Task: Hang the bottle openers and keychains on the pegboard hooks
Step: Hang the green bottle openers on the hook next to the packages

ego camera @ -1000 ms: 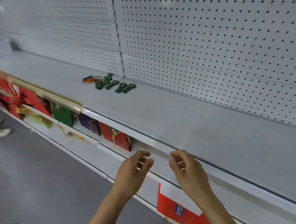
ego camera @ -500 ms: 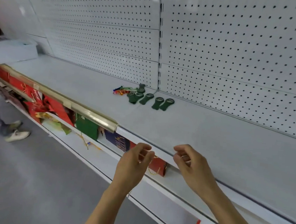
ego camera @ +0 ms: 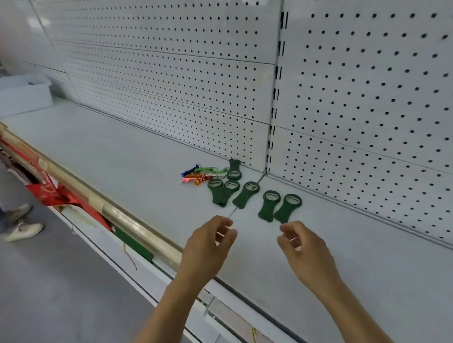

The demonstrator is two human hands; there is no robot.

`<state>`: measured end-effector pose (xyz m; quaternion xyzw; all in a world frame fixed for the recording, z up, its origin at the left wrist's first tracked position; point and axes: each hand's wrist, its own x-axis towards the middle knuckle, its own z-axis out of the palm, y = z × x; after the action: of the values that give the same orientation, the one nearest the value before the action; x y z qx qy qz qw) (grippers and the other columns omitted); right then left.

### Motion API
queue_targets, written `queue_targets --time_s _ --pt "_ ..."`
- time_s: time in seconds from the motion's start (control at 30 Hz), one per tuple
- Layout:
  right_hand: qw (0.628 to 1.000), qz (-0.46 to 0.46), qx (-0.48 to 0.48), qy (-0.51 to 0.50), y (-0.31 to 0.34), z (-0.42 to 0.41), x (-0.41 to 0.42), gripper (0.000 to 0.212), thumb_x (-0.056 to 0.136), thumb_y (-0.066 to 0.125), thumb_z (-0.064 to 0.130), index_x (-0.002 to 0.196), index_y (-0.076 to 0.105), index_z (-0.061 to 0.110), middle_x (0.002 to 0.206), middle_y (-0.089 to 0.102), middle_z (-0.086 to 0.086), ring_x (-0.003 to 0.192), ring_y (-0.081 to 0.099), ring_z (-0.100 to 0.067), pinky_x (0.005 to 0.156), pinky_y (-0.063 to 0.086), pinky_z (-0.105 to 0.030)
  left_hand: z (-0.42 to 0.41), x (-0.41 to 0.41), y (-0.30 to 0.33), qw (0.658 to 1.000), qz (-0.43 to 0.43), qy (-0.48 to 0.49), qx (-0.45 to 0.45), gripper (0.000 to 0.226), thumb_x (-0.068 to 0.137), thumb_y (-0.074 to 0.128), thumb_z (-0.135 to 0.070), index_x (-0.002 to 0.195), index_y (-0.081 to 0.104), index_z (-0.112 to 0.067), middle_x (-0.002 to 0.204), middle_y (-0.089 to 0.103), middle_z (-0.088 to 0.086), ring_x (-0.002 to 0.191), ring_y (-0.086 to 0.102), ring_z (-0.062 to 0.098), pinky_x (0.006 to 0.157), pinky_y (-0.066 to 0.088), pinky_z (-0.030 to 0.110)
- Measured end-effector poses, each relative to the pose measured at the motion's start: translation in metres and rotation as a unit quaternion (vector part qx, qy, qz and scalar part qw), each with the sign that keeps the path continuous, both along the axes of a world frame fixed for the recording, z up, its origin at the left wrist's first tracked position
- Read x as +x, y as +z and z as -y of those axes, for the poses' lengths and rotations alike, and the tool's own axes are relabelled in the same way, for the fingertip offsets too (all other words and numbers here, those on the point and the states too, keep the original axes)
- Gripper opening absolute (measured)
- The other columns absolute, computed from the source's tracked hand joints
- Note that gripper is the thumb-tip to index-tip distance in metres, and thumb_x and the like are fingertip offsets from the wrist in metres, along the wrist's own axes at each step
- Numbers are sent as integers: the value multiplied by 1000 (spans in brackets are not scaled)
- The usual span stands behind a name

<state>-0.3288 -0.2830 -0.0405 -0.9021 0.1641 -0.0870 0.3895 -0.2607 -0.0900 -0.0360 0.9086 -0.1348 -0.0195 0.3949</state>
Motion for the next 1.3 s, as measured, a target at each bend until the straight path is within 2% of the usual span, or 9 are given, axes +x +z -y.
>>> queue_targets --time_s 0.2,0.3,0.47,0.63,0.83,1.0,1.07,1.2,1.3 --pt "997 -61 -35 -40 -8 14 57 28 94 55 33 118 57 20 110 64 5 91 59 -13 78 46 -29 9 77 -7 999 -50 17 -12 36 95 56 -36 127 51 -20 117 62 -6 94 61 11 89 52 35" --pt "990 -114 -42 -77 -15 18 82 37 95 53 33 126 50 12 120 62 -4 102 60 -22 83 45 -32 14 117 -11 992 -106 50 -36 45 94 57 -35 133 44 -17 127 58 2 103 57 18 92 47 35" --pt "959 -211 -87 -169 -20 17 118 50 96 47 43 124 40 2 120 57 -16 106 58 -35 75 41 -35 18 171 -22 985 -116 39 120 72 93 54 -47 144 24 -4 146 38 15 122 51 35 96 43 42" --pt "925 -256 -161 -228 -26 11 140 64 91 50 55 122 41 0 116 53 -15 105 58 -31 69 41 -34 16 207 -29 967 -96 -27 235 99 82 62 -60 149 12 -7 145 43 13 122 52 34 89 49 45" --pt "919 -270 -99 -270 -29 9 149 44 90 57 30 120 46 -1 119 49 -19 110 52 -33 76 42 -36 8 232 -27 969 -84 -92 213 75 79 75 -32 134 30 -8 94 56 5 88 62 24 70 55 35" --pt "929 -235 -40 -283 -29 1 142 21 89 52 16 106 47 6 89 52 -7 82 53 -26 67 40 -30 -1 235 -29 964 -131 -151 174 42 89 61 -13 127 44 -11 97 58 3 91 60 20 76 55 32" --pt "938 -186 -22 -293 -32 -8 134 11 92 48 16 101 45 11 82 52 -5 74 52 -25 61 39 -31 -6 235 -29 965 -140 -167 147 40 93 53 -9 131 46 -14 103 58 3 95 58 20 80 52 32" --pt "945 -26 102 -310 -37 -30 108 4 93 50 16 91 47 14 78 64 -9 68 60 -30 64 52 -43 -10 214 -17 959 -238 -152 -20 34 95 53 -4 127 45 -14 106 62 8 80 60 12 68 49 23" --pt "938 35 143 -315 -28 -42 82 7 95 52 16 88 52 13 67 64 -6 53 55 -19 57 49 -36 -6 183 -6 950 -249 -155 -105 10 99 47 -10 108 50 -9 88 64 9 68 60 15 61 51 22"
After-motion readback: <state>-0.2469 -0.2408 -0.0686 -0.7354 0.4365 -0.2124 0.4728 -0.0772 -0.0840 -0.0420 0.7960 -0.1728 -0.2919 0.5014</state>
